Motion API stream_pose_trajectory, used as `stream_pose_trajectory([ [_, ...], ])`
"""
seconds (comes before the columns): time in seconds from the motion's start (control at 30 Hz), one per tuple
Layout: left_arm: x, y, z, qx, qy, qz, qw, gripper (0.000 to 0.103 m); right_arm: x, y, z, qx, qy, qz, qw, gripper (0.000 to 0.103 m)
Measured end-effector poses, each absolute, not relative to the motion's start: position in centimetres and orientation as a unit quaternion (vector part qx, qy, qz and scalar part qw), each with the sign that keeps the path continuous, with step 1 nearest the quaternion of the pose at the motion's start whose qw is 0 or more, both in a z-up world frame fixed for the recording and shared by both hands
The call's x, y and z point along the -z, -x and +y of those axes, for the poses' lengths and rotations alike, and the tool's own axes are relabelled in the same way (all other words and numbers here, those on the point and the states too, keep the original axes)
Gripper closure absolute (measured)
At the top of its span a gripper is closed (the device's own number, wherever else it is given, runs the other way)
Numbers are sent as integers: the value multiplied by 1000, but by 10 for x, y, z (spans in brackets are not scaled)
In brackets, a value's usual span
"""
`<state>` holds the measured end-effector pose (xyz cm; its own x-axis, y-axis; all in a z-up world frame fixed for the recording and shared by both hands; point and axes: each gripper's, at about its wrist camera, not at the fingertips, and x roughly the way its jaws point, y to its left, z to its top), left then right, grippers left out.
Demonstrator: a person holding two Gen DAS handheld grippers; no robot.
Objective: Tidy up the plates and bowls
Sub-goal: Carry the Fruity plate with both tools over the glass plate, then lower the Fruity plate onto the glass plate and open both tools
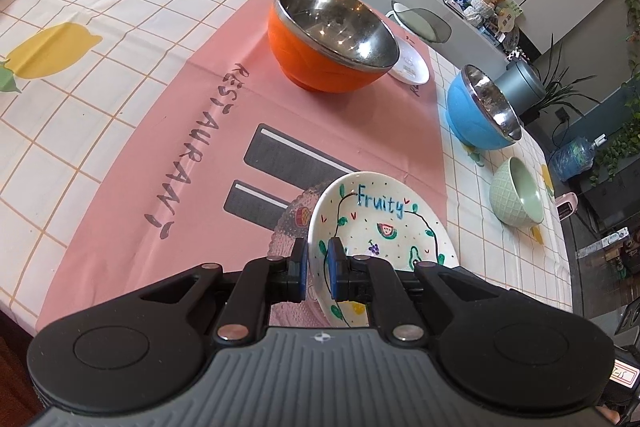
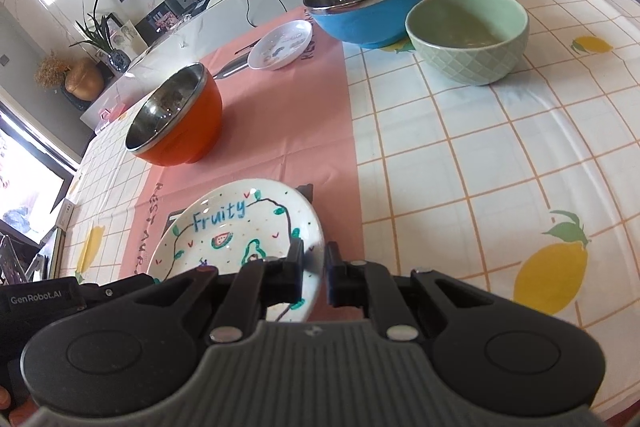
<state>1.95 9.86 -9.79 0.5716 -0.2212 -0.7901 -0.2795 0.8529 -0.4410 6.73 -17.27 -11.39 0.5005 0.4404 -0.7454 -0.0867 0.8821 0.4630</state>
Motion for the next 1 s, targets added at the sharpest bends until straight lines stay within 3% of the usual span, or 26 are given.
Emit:
stream_pose_trajectory([
  [1.0,98,-12,73,-46,136,465,874,91,118,-46,-150,-173,-123,454,865,91],
])
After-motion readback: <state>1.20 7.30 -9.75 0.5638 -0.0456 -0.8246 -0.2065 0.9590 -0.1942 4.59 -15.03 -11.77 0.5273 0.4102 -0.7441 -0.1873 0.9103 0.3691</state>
